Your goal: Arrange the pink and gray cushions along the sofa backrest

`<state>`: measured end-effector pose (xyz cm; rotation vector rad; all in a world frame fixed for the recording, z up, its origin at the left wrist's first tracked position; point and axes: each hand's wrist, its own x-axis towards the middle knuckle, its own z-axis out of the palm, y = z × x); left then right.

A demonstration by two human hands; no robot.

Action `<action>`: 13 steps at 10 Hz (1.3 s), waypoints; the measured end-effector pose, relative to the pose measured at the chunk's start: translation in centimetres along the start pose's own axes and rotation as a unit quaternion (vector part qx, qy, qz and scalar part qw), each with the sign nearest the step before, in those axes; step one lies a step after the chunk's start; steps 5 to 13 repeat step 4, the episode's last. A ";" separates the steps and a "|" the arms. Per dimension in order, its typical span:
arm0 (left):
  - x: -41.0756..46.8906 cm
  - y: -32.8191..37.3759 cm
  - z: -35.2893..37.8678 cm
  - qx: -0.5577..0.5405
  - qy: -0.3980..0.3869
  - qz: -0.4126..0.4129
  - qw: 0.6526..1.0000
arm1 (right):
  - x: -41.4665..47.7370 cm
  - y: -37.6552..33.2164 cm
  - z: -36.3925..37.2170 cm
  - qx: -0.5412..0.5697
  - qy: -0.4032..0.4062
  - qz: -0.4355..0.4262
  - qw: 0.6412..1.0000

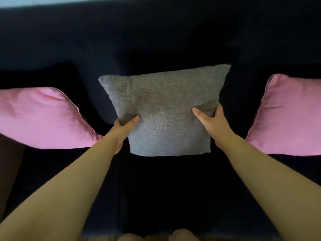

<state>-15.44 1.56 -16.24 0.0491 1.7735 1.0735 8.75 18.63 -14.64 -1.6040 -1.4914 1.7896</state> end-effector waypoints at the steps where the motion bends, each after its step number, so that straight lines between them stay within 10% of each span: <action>1: 0.8 1.1 0.3 0.101 0.092 -0.014 0.990 | 1.4 -0.7 -0.2 -0.052 -0.007 0.012 0.999; 13: -3.2 1.4 1.3 0.202 0.069 0.036 0.976 | -2.5 -2.6 -0.7 -0.099 -0.031 0.028 0.994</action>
